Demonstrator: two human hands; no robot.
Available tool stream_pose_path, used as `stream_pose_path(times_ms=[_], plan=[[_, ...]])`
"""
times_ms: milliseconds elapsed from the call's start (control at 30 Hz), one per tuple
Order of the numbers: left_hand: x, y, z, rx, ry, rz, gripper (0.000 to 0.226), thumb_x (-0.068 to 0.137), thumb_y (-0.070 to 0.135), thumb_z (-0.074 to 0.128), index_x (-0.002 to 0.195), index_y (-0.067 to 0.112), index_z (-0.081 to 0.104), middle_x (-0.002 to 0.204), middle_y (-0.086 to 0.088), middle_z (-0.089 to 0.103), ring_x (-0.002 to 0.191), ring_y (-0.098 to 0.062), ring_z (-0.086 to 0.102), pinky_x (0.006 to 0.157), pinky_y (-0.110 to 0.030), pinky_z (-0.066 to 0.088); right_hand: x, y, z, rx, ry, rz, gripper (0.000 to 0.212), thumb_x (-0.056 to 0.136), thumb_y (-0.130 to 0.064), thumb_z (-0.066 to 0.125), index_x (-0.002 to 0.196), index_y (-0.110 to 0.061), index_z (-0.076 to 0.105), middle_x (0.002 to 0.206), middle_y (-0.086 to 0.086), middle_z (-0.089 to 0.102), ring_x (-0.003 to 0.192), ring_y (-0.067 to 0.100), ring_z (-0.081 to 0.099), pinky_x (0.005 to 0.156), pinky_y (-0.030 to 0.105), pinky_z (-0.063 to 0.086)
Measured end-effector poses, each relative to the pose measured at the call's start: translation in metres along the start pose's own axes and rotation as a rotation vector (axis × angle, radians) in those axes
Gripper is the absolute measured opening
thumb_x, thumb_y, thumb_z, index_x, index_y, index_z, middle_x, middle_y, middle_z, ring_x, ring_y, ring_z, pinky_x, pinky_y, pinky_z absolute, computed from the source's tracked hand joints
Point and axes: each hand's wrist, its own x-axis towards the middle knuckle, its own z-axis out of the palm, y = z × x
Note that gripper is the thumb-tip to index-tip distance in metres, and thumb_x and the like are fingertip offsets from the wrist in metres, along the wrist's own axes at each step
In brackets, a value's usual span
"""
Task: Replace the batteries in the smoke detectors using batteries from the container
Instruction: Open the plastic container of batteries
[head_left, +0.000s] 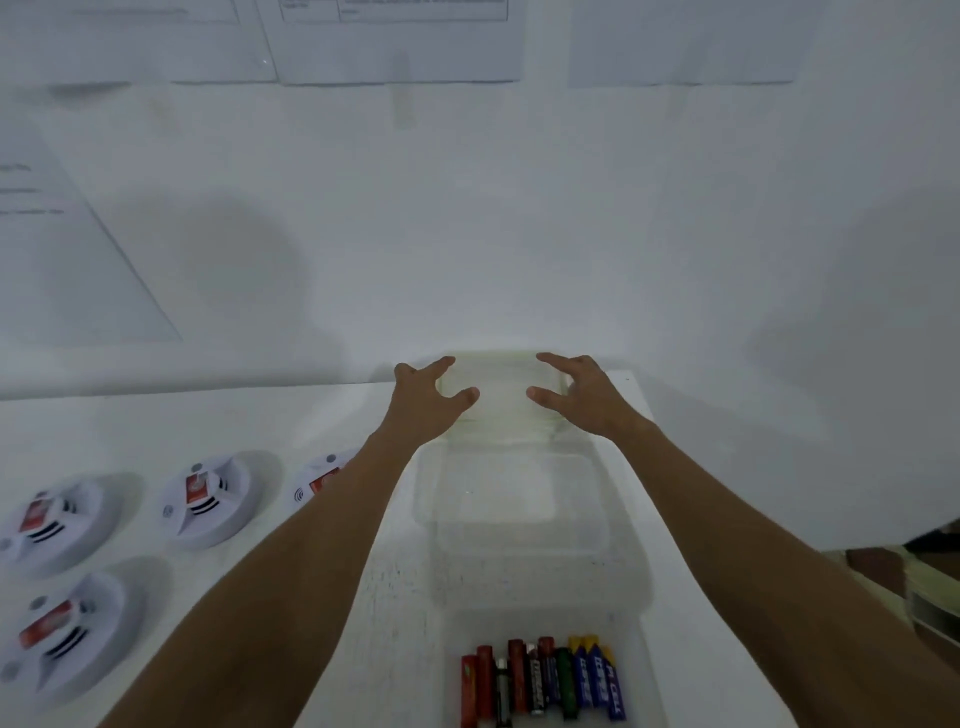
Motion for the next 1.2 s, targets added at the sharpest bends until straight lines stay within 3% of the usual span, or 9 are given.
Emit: stream_pose_path(times_ms=[100, 233, 367, 500, 667, 833, 967, 1100, 1200], plan=[[0.007, -0.012, 0.01, 0.023, -0.038, -0.037, 0.071, 0.084, 0.051, 0.067, 0.146, 0.029, 0.04, 0.141, -0.012, 0.027, 0.132, -0.025, 0.042, 0.106, -0.031, 0.035, 0.006, 0.011, 0.01, -0.041, 0.001, 0.017, 0.06, 0.088, -0.043, 0.07, 0.143, -0.028, 0.049, 0.143, 0.012, 0.042, 0.136, 0.03, 0.036, 0.118, 0.042, 0.027], [0.01, -0.017, 0.018, 0.12, -0.054, -0.109, 0.073, 0.083, 0.062, 0.059, 0.146, 0.031, 0.037, 0.143, -0.015, 0.027, 0.133, -0.033, 0.039, 0.111, -0.044, 0.036, 0.008, 0.019, 0.021, -0.105, -0.001, 0.028, 0.052, 0.092, -0.045, 0.064, 0.139, -0.026, 0.053, 0.148, 0.012, 0.038, 0.142, 0.026, 0.025, 0.117, 0.034, 0.011], [-0.008, -0.006, 0.013, 0.222, -0.033, -0.109, 0.068, 0.092, 0.057, 0.05, 0.15, 0.03, 0.029, 0.145, -0.021, 0.028, 0.135, -0.039, 0.03, 0.111, -0.042, 0.027, -0.005, 0.014, 0.016, -0.1, 0.019, 0.051, 0.051, 0.093, -0.049, 0.06, 0.141, -0.031, 0.051, 0.154, 0.01, 0.03, 0.145, 0.03, 0.017, 0.117, 0.036, 0.013], [-0.046, 0.0, 0.0, 0.074, 0.033, -0.008, 0.065, 0.09, 0.056, 0.053, 0.148, 0.033, 0.033, 0.148, -0.016, 0.03, 0.14, -0.033, 0.028, 0.112, -0.043, 0.026, -0.042, 0.004, 0.0, 0.003, 0.072, -0.02, 0.049, 0.096, -0.046, 0.058, 0.142, -0.031, 0.051, 0.152, 0.003, 0.036, 0.143, 0.025, 0.021, 0.115, 0.035, 0.018], [-0.121, 0.006, -0.002, -0.028, 0.051, 0.106, 0.06, 0.088, 0.054, 0.058, 0.143, 0.037, 0.04, 0.136, -0.005, 0.041, 0.123, -0.022, 0.047, 0.107, -0.04, 0.039, -0.114, -0.002, -0.007, 0.09, 0.058, -0.109, 0.049, 0.093, -0.049, 0.06, 0.14, -0.039, 0.049, 0.142, -0.005, 0.044, 0.133, 0.021, 0.038, 0.11, 0.038, 0.036], [-0.201, -0.01, 0.009, -0.02, -0.001, 0.123, 0.062, 0.086, 0.057, 0.058, 0.143, 0.041, 0.038, 0.134, 0.004, 0.043, 0.122, -0.012, 0.045, 0.105, -0.035, 0.041, -0.195, 0.008, 0.005, 0.081, -0.003, -0.149, 0.051, 0.092, -0.048, 0.061, 0.14, -0.042, 0.046, 0.141, -0.012, 0.039, 0.137, 0.016, 0.033, 0.108, 0.049, 0.042], [-0.257, -0.029, 0.017, -0.029, -0.05, 0.09, 0.073, 0.08, 0.064, 0.059, 0.146, 0.043, 0.033, 0.135, 0.012, 0.038, 0.123, -0.002, 0.039, 0.106, -0.029, 0.035, -0.249, 0.024, 0.017, 0.075, -0.057, -0.106, 0.061, 0.087, -0.056, 0.06, 0.144, -0.042, 0.041, 0.146, -0.013, 0.033, 0.141, 0.012, 0.027, 0.111, 0.048, 0.039], [-0.292, -0.044, 0.027, -0.078, -0.093, 0.026, 0.099, 0.062, 0.077, 0.064, 0.147, 0.046, 0.024, 0.15, 0.01, 0.033, 0.134, -0.01, 0.038, 0.11, -0.04, 0.039, -0.285, 0.028, 0.029, 0.141, -0.072, -0.034, 0.086, 0.07, -0.07, 0.062, 0.146, -0.042, 0.034, 0.15, -0.009, 0.031, 0.138, 0.014, 0.033, 0.108, 0.042, 0.043], [-0.304, -0.047, 0.034, -0.114, -0.092, -0.001, 0.107, 0.064, 0.063, 0.077, 0.149, 0.046, 0.015, 0.156, 0.009, 0.027, 0.137, -0.012, 0.036, 0.107, -0.035, 0.041, -0.3, 0.026, 0.036, 0.147, -0.102, -0.012, 0.101, 0.067, -0.064, 0.073, 0.152, -0.034, 0.026, 0.154, -0.008, 0.028, 0.14, 0.013, 0.033, 0.113, 0.041, 0.04]])
